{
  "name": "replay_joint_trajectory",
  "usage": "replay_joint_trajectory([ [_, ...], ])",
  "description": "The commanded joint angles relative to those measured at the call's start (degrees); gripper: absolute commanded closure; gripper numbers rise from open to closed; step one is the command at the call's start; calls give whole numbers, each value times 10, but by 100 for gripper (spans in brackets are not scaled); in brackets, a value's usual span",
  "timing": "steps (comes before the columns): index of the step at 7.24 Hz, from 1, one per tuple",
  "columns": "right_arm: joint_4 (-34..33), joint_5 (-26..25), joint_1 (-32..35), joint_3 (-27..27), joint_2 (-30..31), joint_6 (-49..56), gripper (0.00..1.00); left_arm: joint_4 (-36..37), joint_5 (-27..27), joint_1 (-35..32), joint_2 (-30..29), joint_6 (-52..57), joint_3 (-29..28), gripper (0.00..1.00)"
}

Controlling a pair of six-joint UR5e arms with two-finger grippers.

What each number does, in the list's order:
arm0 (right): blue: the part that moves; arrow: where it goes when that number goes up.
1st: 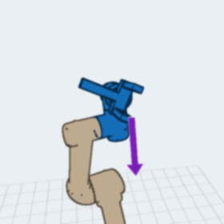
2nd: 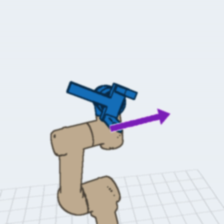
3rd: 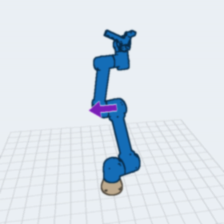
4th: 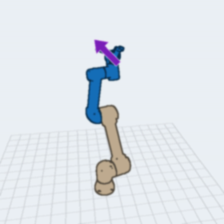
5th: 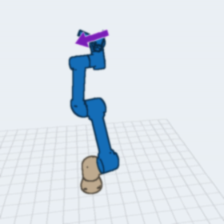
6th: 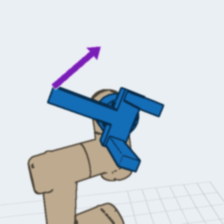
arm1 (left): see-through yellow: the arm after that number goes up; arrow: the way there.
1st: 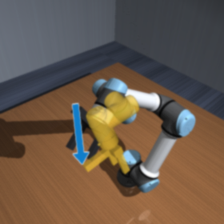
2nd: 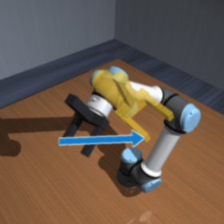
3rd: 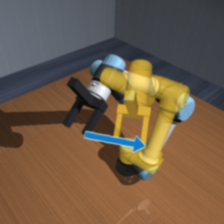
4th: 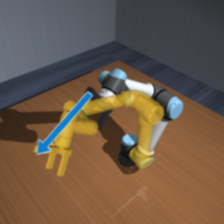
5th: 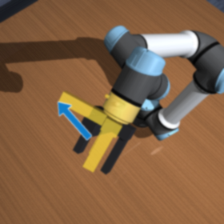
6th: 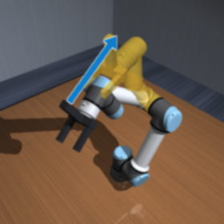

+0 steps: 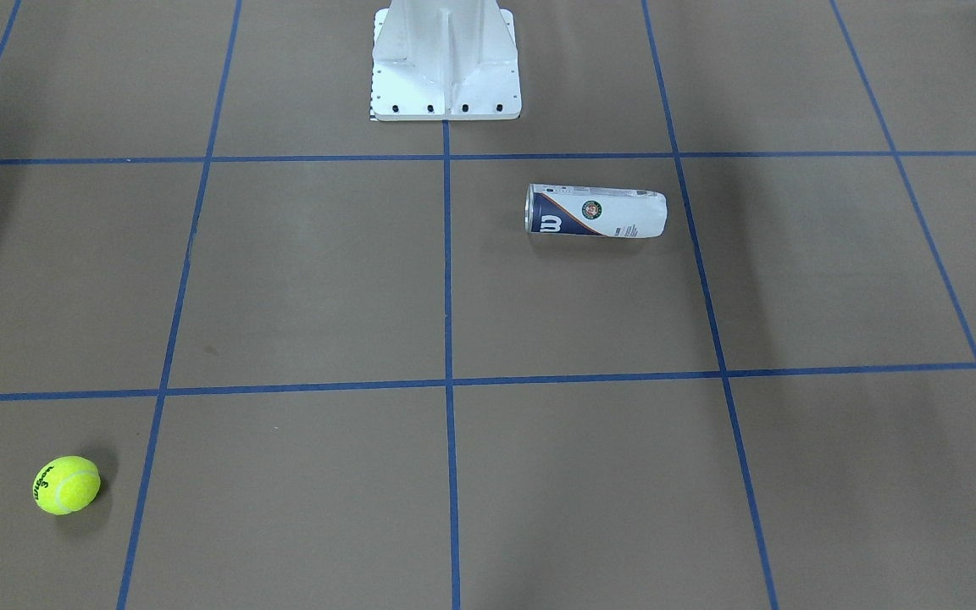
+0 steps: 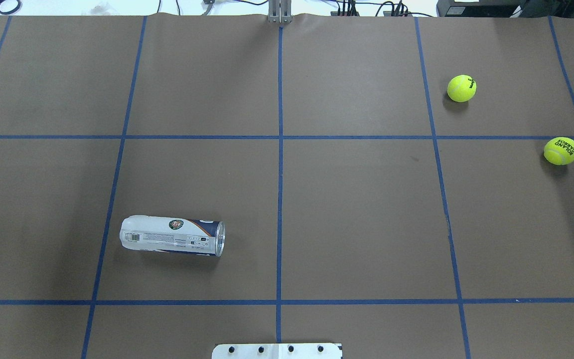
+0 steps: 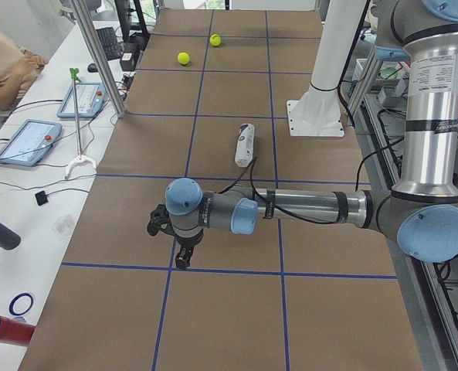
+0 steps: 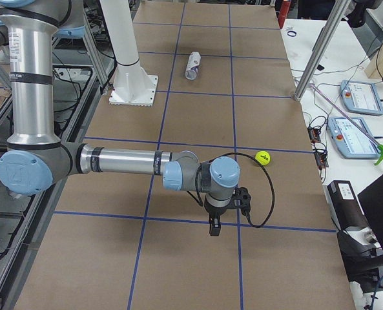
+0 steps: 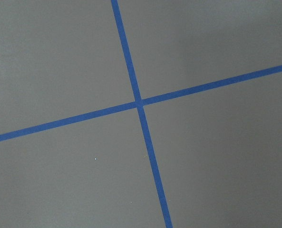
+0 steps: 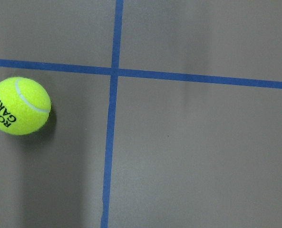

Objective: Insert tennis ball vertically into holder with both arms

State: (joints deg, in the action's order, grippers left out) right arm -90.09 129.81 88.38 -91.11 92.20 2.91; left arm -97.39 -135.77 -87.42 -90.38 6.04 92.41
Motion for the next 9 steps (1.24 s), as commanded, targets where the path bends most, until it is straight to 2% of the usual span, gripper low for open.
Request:
replay_joint_trajectory([
  [1,0,0,0,0,0,0,0,-3,0,1,-32,-1,-1,0],
  [2,0,0,0,0,0,0,0,-10,0,1,-59,0,-2,0],
  [3,0,0,0,1,0,0,0,-57,2,5,-87,-4,-20,0],
  [5,0,-1,0,1,0,0,0,-90,-10,15,-105,-31,-27,0],
  [7,0,0,0,0,0,-1,0,-154,-13,50,-113,-32,-27,0],
  [9,0,0,0,0,-1,-1,0,-248,-5,138,-144,-38,-27,0],
])
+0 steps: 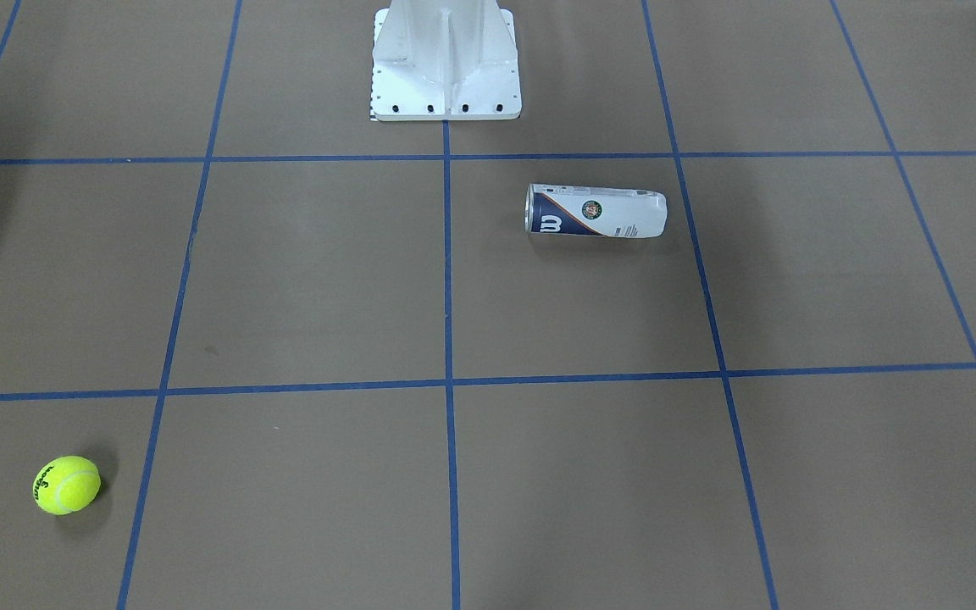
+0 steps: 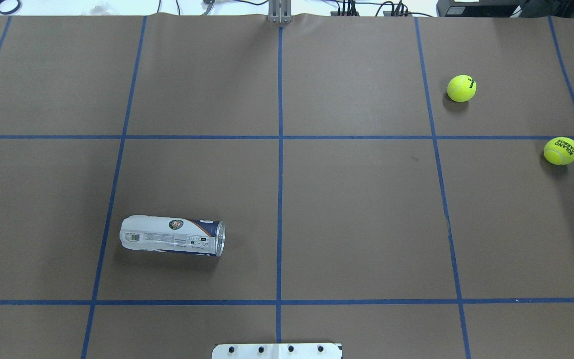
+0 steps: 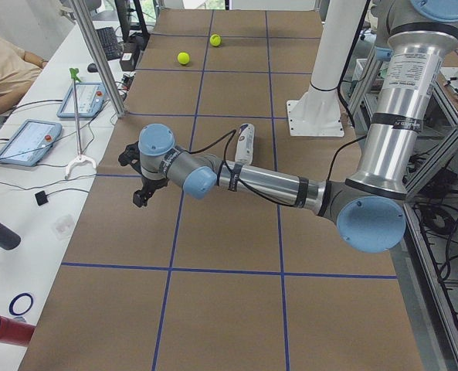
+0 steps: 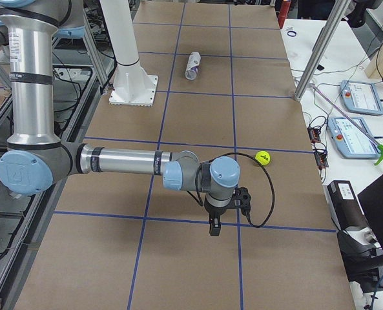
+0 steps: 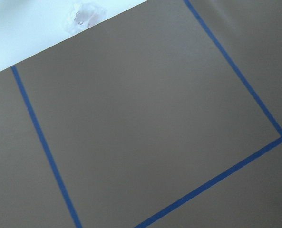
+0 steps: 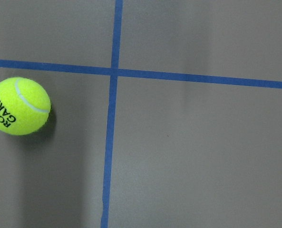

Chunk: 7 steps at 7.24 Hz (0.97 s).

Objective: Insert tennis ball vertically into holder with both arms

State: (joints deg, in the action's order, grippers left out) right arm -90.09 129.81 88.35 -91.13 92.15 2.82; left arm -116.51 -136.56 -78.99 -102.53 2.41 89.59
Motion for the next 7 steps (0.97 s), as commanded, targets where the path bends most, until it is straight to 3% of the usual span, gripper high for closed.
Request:
replay_joint_trajectory([
  [1,0,0,0,1,0,0,0,-132,2,93,-48,-2,2,1],
  [4,0,1,0,1,0,0,0,-145,2,158,-133,-9,21,1],
  [7,0,1,0,2,0,0,0,-143,6,268,-131,-1,60,1],
])
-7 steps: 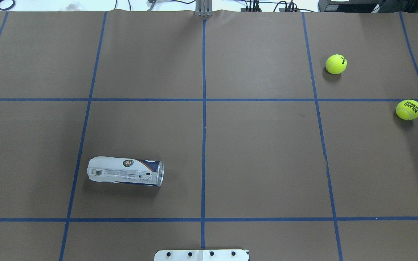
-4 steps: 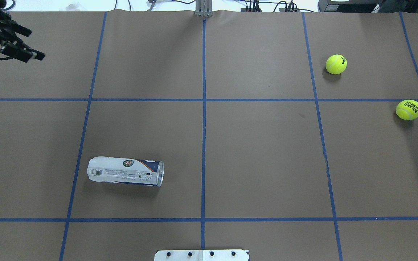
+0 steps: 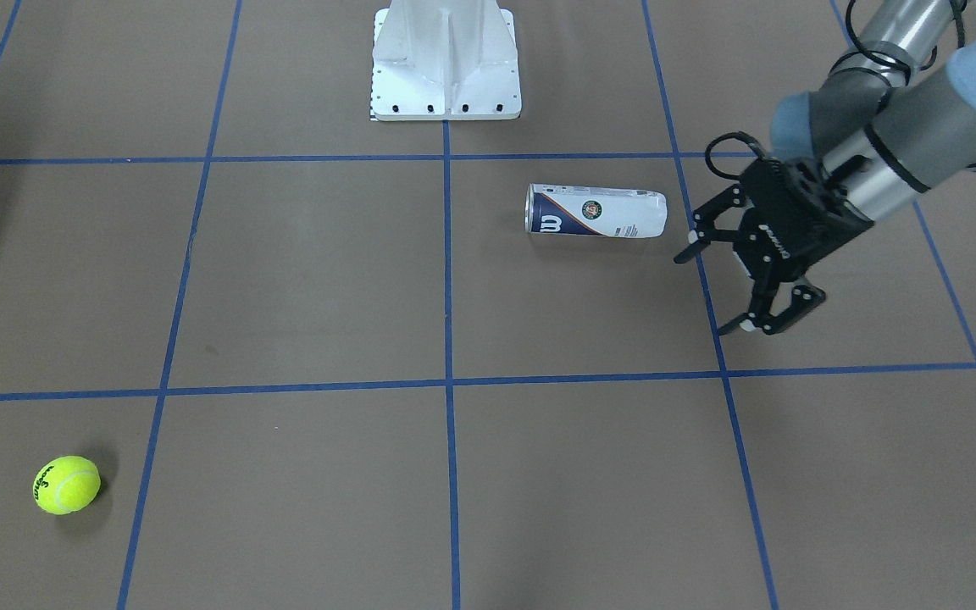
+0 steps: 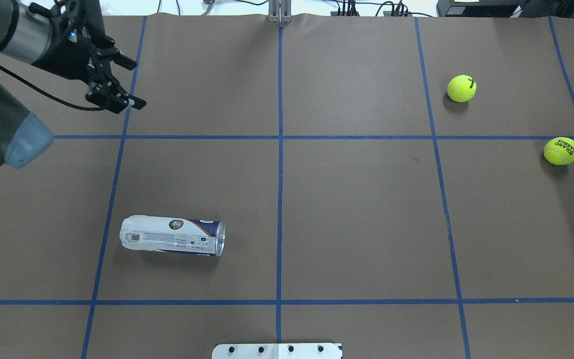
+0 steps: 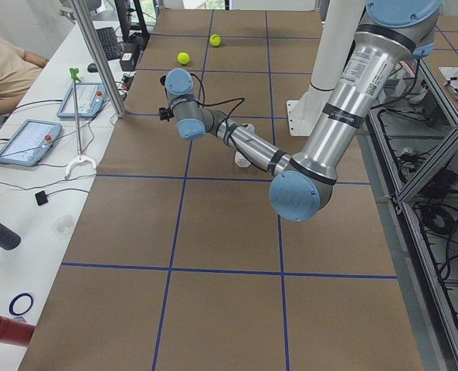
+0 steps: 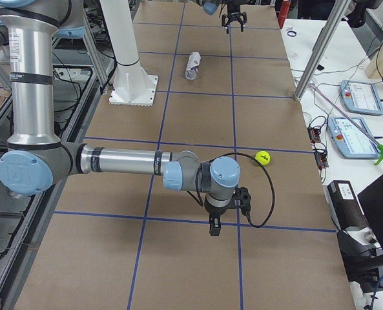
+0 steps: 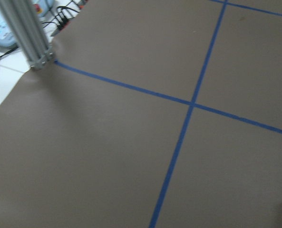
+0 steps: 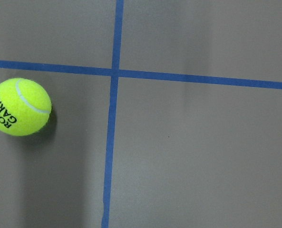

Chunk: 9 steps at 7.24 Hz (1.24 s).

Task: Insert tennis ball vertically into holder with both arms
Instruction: 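Move the left gripper toward the clear tennis-ball can lying on its side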

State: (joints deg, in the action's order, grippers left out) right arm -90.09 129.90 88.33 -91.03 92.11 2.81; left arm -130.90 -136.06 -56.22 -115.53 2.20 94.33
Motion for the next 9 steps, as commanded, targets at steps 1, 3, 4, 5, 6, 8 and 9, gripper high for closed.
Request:
replay_joint_trajectory([
  [1,0,1,0,1,0,0,0,13,1,58,-1,1,26,1],
  [3,0,0,0,2,0,-1,0,67,2,85,-6,17,54,1],
  [4,0,1,0,3,0,-1,0,97,2,95,-6,48,58,1],
  [5,0,1,0,4,1,-1,0,130,2,96,-6,90,62,1],
  [6,0,1,0,4,0,-1,0,163,8,96,-6,147,64,1],
  [8,-1,1,0,5,1,-1,0,219,51,123,-6,193,79,1],
  [9,-1,1,1,5,1,-1,0,266,104,158,-6,199,105,1],
])
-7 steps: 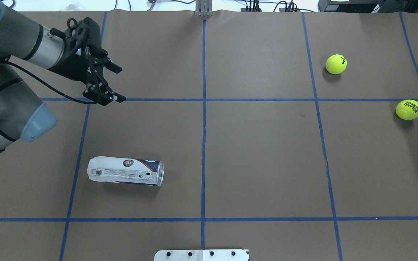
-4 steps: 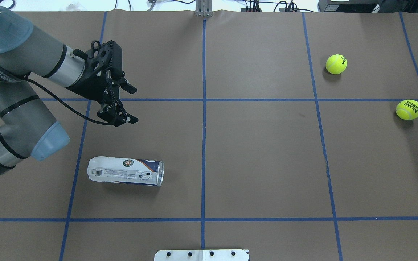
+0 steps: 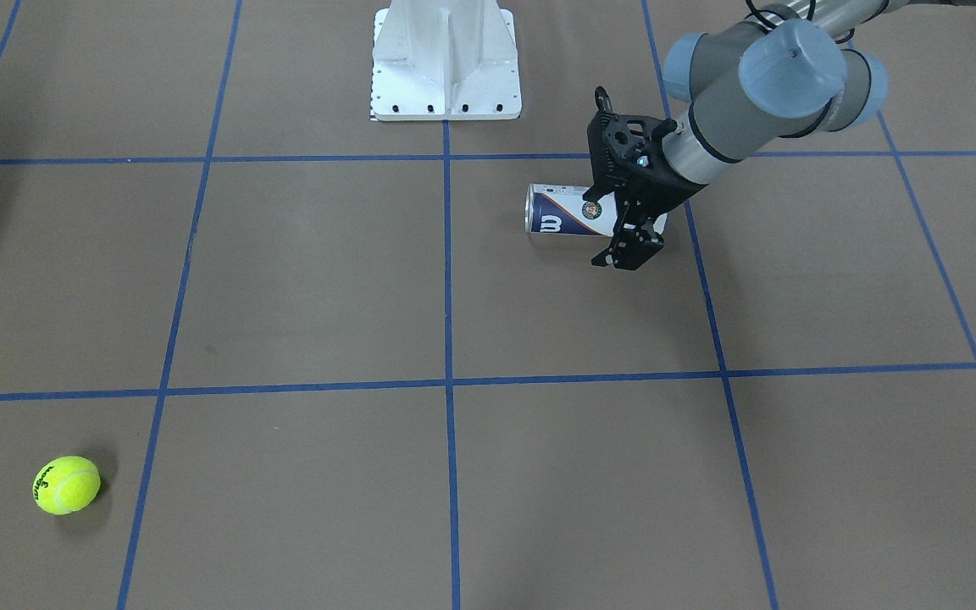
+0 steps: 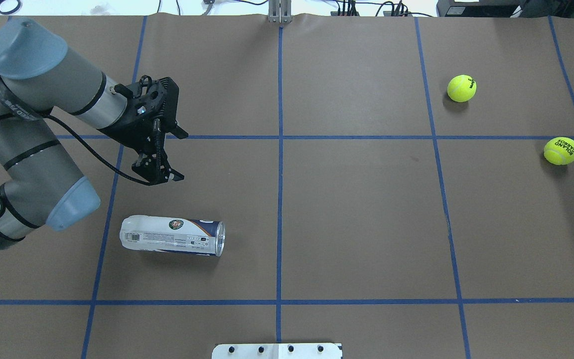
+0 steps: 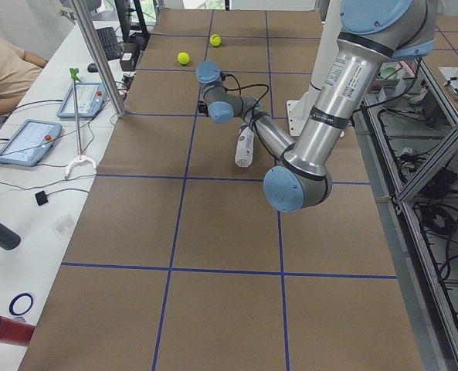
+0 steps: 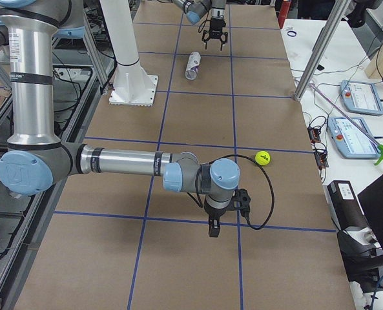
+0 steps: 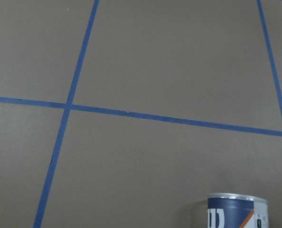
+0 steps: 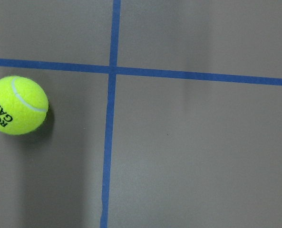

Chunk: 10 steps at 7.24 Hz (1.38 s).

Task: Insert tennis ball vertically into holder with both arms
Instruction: 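Move the left gripper toward the clear tennis-ball can lying on its side, then lower the left gripper and grasp the can near its open end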

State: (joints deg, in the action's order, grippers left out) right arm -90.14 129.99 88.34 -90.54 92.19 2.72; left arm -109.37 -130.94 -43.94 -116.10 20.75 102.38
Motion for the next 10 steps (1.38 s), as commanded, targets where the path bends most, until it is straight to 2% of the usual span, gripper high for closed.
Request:
replay_joint_trajectory([
  [1,0,0,0,1,0,0,0,121,86,60,0,16,63,1],
  [2,0,0,0,1,0,0,0,192,121,86,0,16,103,1],
  [3,0,0,1,2,0,0,0,215,181,124,-4,16,112,1],
  [4,0,0,0,2,0,0,0,217,219,152,-8,15,109,2],
  [10,0,4,0,2,0,0,0,212,236,177,-19,-4,70,3],
])
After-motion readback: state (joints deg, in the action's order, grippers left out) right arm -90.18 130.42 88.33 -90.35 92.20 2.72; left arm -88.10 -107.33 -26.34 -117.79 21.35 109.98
